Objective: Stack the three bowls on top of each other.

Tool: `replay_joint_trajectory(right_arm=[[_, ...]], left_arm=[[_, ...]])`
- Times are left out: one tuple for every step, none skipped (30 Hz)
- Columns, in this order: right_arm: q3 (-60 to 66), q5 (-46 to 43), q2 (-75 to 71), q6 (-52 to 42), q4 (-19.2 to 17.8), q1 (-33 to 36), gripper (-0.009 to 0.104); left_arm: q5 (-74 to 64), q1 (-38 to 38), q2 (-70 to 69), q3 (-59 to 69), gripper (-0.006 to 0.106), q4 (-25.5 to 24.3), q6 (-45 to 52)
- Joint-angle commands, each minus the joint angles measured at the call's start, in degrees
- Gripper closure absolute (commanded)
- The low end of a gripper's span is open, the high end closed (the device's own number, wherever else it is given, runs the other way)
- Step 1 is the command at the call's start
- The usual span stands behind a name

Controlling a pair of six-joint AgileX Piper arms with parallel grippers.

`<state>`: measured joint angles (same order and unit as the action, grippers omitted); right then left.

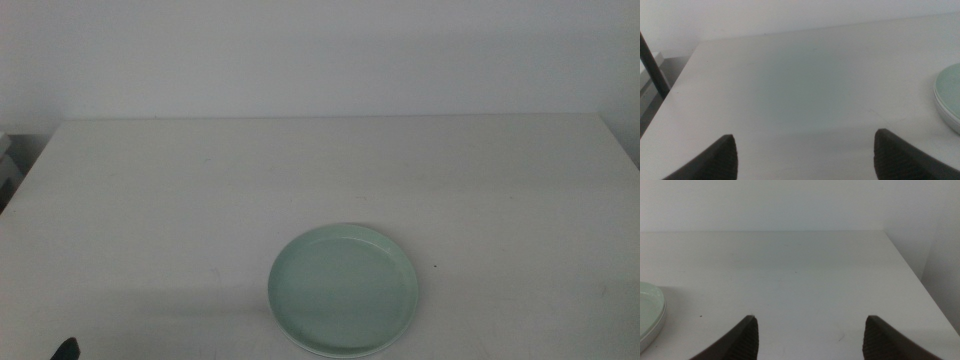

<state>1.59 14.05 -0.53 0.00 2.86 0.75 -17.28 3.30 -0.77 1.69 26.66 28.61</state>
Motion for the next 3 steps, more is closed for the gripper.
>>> replay_joint_trajectory(right_arm=[[-0.32, -4.64, -1.6, -0.7, -0.65, -0.38, 0.041], [-0.32, -4.64, -1.6, -0.7, -0.65, -0.38, 0.041], [-0.32, -4.64, -1.6, -0.7, -0.65, -0.38, 0.041]], left_arm=[[4.25, 0.06, -0.88, -0.22, 0.004, 0.64, -0.33], [4.25, 0.06, -0.88, -0.17, 0.004, 0.52, -0.33], [4.25, 0.06, -0.88, -0.17, 0.004, 0.52, -0.33]])
